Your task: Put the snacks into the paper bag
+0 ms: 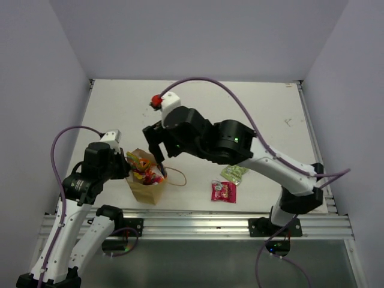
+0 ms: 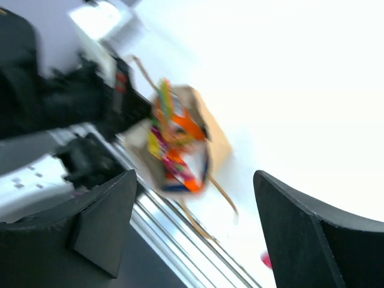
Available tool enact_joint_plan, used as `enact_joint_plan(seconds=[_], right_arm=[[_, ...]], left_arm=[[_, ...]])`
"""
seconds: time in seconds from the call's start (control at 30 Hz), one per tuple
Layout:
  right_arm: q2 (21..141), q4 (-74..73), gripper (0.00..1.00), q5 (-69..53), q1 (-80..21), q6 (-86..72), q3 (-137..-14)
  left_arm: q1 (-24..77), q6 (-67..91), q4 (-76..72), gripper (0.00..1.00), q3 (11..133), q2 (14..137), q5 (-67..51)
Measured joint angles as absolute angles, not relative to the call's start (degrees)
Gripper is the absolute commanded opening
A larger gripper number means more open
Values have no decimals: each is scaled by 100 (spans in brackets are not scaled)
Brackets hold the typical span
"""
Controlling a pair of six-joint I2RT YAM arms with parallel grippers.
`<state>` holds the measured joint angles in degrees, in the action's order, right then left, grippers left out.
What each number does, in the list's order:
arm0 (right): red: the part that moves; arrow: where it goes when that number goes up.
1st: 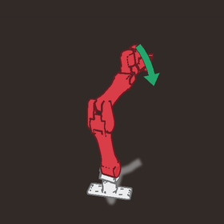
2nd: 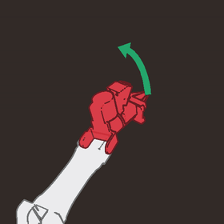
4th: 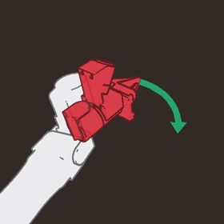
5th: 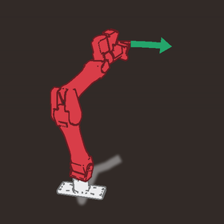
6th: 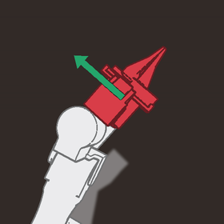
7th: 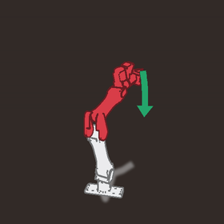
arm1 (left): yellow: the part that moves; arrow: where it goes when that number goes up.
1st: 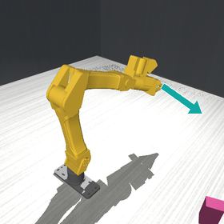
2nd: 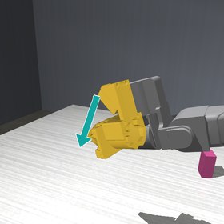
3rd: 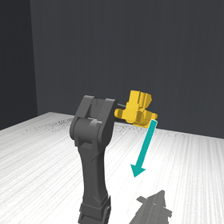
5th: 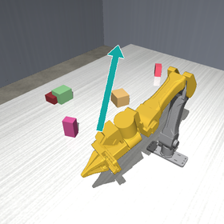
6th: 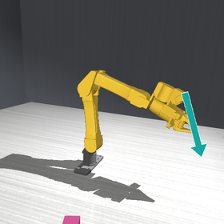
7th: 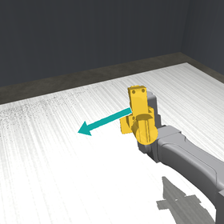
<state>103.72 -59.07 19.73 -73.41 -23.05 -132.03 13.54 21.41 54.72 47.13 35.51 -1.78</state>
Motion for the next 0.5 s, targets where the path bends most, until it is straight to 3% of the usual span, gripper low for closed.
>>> enact_joint_plan(seconds=[0.23, 0.37, 0.5], right_arm=[[8038, -5419, 81, 2655, -6779, -2845, -9157], [7907, -5188, 78, 2598, -6346, -3177, -7207], [7961, -4987, 77, 2418, -6311, -3444, -6031]], left_arm=[[1354, 2123, 5400, 0, 4711, 3553, -200], [1354, 2121, 5387, 0, 4707, 3555, -226], [1354, 2112, 5360, 0, 4700, 3590, -257]])
